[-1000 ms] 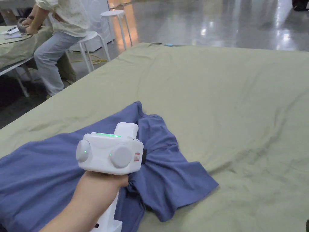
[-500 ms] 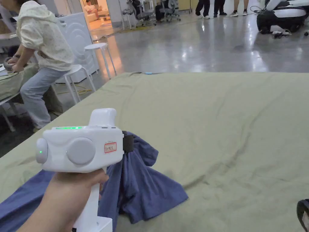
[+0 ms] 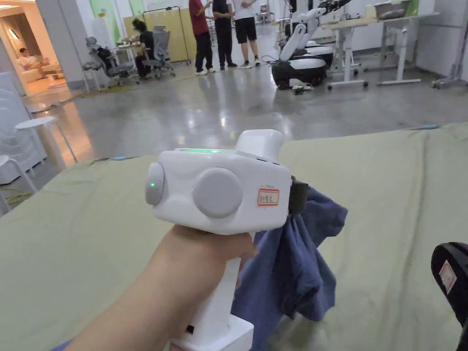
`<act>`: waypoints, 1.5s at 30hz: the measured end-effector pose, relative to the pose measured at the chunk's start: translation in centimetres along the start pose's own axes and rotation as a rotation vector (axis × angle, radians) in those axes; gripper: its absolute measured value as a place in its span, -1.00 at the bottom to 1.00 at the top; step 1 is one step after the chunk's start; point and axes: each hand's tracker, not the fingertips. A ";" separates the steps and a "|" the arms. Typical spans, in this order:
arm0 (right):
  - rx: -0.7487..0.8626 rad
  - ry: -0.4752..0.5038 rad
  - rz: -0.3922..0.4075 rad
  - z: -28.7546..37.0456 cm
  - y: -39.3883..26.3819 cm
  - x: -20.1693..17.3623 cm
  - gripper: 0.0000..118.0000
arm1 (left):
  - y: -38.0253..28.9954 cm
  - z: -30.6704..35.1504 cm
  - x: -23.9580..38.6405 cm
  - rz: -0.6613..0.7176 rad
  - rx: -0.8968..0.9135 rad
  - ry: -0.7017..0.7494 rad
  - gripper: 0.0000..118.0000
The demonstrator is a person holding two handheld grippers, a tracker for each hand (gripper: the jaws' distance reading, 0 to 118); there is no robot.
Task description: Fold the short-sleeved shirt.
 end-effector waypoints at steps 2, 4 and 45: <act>0.015 -0.068 0.001 1.4 0.6 2.4 -0.87 | 0.5 -3.1 3.8 -0.032 -0.024 -0.078 -0.94; 0.005 -0.130 -0.007 2.6 1.0 4.6 -0.87 | 0.8 -5.9 6.8 -0.029 -0.043 -0.106 -0.94; -0.197 0.071 0.131 -1.0 -4.1 -1.9 -0.87 | -25.4 16.5 -14.7 0.392 0.170 0.466 -1.00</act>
